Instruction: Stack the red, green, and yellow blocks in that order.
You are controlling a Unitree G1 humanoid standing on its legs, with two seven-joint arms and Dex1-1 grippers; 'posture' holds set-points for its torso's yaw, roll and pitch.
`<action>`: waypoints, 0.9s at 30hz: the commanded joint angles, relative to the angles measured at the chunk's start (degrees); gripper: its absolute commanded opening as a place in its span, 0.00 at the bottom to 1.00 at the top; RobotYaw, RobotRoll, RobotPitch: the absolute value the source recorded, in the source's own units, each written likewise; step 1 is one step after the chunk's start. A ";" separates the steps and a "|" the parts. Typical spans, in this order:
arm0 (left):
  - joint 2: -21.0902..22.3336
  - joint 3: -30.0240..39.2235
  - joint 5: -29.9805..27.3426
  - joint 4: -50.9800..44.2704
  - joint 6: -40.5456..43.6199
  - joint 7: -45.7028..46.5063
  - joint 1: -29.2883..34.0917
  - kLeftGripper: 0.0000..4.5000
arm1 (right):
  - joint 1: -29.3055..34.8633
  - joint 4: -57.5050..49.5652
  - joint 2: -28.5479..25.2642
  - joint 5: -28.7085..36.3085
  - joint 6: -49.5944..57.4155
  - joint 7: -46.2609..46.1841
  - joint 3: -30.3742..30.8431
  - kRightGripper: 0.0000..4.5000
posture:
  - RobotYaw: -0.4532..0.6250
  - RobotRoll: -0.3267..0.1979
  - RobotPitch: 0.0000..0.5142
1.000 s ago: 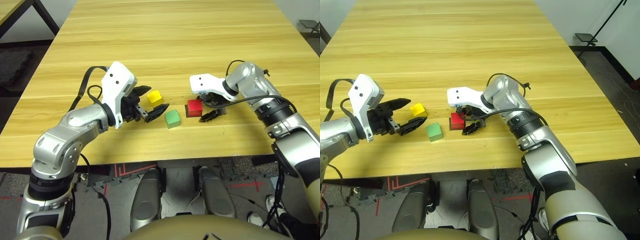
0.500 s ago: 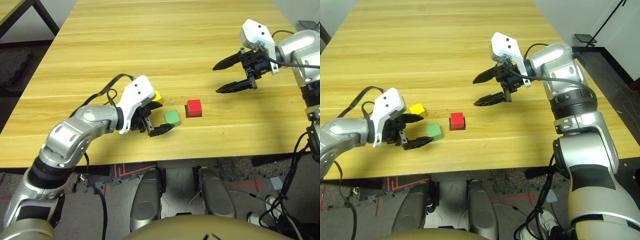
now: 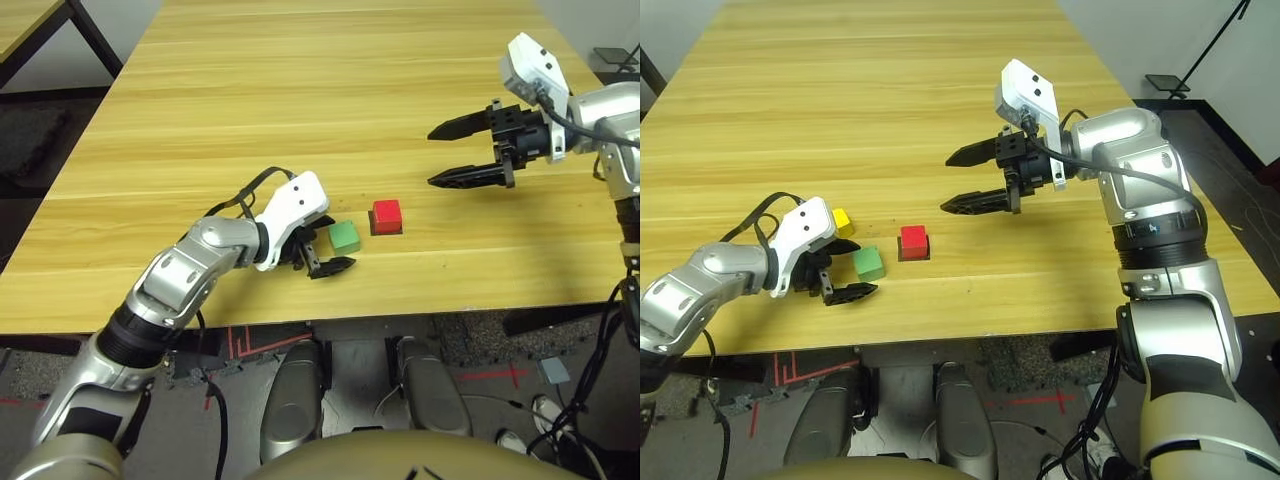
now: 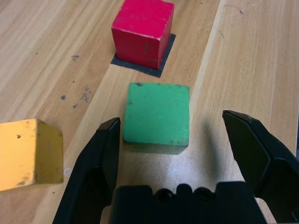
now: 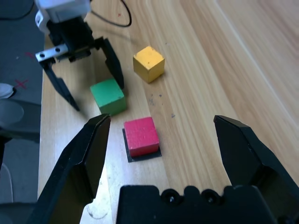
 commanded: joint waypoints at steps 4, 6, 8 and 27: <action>-2.14 0.82 2.33 -0.02 -1.15 2.05 0.18 0.56 | 2.53 0.55 -2.31 1.84 -1.70 0.21 -2.18 1.00 | 0.69 0.41 0.18; -2.46 1.62 2.55 -0.35 -1.20 2.28 -0.83 0.44 | 3.87 1.60 -3.24 2.80 -2.62 1.29 -3.09 1.00 | 0.69 0.41 0.18; -2.39 2.72 1.95 -0.85 -0.40 1.91 -2.59 0.44 | 5.36 2.93 -4.05 3.92 -3.16 2.75 -4.37 1.00 | 0.70 0.42 0.18; -9.08 -2.99 3.28 20.00 -5.39 -13.41 -24.39 0.44 | 13.45 -0.84 -7.21 6.70 -2.06 2.08 -6.90 1.00 | 0.63 0.47 0.18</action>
